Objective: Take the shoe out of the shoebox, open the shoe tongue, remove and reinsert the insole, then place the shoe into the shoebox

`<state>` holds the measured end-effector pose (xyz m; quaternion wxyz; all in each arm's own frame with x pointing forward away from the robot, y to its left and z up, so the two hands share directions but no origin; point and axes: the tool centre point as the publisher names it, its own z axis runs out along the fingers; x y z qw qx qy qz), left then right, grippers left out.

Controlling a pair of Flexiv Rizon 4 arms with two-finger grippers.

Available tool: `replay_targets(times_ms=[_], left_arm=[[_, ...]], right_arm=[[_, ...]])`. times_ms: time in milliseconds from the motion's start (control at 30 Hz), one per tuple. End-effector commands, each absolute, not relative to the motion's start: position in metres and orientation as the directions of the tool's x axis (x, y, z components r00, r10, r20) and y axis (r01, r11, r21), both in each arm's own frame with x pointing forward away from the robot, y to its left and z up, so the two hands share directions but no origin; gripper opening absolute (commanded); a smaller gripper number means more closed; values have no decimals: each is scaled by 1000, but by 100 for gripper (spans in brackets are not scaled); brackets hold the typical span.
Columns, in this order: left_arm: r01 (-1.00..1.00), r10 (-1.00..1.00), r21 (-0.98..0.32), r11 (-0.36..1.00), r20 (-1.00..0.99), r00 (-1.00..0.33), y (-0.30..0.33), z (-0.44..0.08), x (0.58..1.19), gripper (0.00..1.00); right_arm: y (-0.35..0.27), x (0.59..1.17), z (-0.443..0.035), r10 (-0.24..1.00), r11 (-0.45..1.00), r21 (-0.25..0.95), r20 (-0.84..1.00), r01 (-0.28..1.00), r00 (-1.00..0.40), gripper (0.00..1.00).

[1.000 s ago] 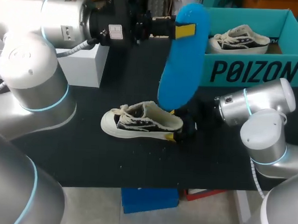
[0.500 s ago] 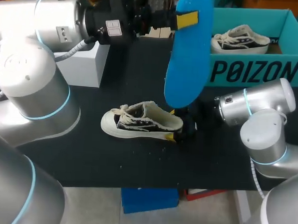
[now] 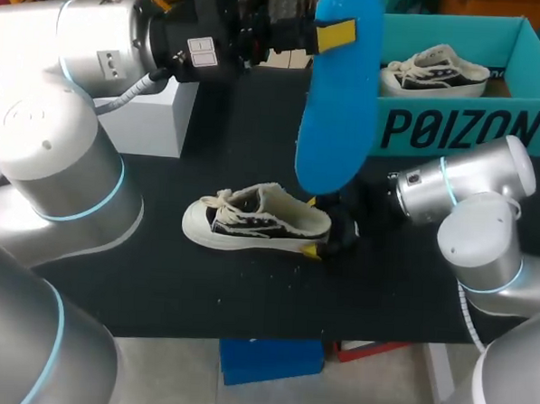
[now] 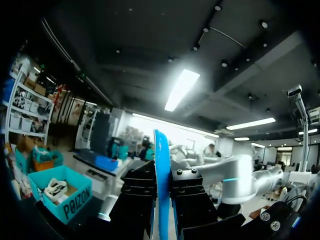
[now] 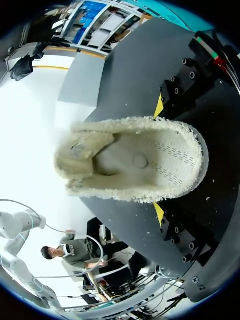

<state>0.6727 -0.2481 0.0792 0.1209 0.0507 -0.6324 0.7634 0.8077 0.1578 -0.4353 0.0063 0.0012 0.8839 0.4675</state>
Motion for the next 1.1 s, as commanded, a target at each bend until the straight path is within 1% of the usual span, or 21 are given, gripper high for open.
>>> replay_targets(times_ms=[33,133,200,367,467,567,800,867,1100], left_arm=[[-249,117,-953,-170,232,-966,-248,78,671,0],[-249,117,-953,-170,232,-966,-248,78,671,0],[-249,117,-953,-170,232,-966,-248,78,671,0],[-249,117,-953,-170,232,-966,-248,78,671,0],[-249,117,-953,-170,232,-966,-248,78,671,0],[-249,117,-953,-170,232,-966,-248,78,671,0],[-249,117,-953,-170,232,-966,-248,78,671,0],[-249,117,-953,-170,232,-966,-248,78,671,0],[-249,117,-953,-170,232,-966,-248,78,671,0]], right_arm=[[153,813,-415,-62,681,732,20,-28,-998,100],[150,814,-407,-79,739,672,29,-39,-996,100],[147,815,-400,-91,794,605,24,-59,-996,100],[137,813,-400,-78,925,374,11,-69,-997,100],[134,808,-401,-46,957,288,-2,-44,-999,100],[132,804,-404,-24,971,238,0,-23,-1000,100],[133,800,-408,18,987,161,19,21,-1000,100],[134,800,-409,35,983,179,22,39,-999,100],[145,807,-402,26,980,197,26,30,-999,100]])
